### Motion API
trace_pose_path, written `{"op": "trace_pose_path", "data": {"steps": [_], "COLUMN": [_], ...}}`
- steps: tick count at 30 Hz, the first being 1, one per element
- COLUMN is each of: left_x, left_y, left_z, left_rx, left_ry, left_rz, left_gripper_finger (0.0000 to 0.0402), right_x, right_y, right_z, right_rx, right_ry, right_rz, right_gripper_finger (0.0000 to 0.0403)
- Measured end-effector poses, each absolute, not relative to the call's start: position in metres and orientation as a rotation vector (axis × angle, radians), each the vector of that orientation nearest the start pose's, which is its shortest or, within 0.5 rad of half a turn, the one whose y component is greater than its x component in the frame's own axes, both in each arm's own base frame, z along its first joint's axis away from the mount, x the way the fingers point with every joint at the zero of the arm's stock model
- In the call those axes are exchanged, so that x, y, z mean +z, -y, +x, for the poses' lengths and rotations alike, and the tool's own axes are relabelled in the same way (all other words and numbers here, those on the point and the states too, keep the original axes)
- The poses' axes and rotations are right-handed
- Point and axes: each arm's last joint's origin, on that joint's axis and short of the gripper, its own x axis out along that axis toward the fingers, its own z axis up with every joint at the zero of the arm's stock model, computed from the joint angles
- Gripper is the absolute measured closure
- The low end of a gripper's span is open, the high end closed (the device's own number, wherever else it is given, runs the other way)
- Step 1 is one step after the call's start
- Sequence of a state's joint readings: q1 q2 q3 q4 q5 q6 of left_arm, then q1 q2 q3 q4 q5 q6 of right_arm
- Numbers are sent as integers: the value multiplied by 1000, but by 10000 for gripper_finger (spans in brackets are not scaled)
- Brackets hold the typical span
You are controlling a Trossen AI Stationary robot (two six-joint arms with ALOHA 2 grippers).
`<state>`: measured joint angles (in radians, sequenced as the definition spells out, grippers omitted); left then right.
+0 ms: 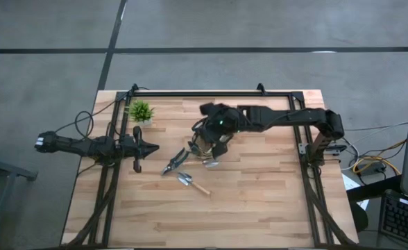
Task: Pick & Place Garden tools in Gardening bag
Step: Put the right green scissors into the bag, then adjust the green bag
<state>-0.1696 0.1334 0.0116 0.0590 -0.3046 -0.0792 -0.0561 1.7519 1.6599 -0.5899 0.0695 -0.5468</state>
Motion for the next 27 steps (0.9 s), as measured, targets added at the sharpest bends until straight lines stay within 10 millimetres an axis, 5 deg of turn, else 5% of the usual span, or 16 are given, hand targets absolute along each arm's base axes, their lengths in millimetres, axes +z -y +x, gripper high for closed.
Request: {"op": "trace_pose_path", "data": {"steps": [13,21,27], "left_x": [162,162,162], "left_y": [9,9,9], "left_z": [104,104,104], "left_rx": [137,137,137], "left_ry": [-56,-56,-56], "left_rz": [-64,-64,-64], "left_gripper_finger": [371,371,371], "right_x": [324,287,269], "right_y": [96,147,158], "right_z": [346,325,316], "right_rx": [-148,-196,-166], "right_ry": [-844,-949,-989], "right_rz": [-316,-170,-135], "right_gripper_finger": [225,215,215]}}
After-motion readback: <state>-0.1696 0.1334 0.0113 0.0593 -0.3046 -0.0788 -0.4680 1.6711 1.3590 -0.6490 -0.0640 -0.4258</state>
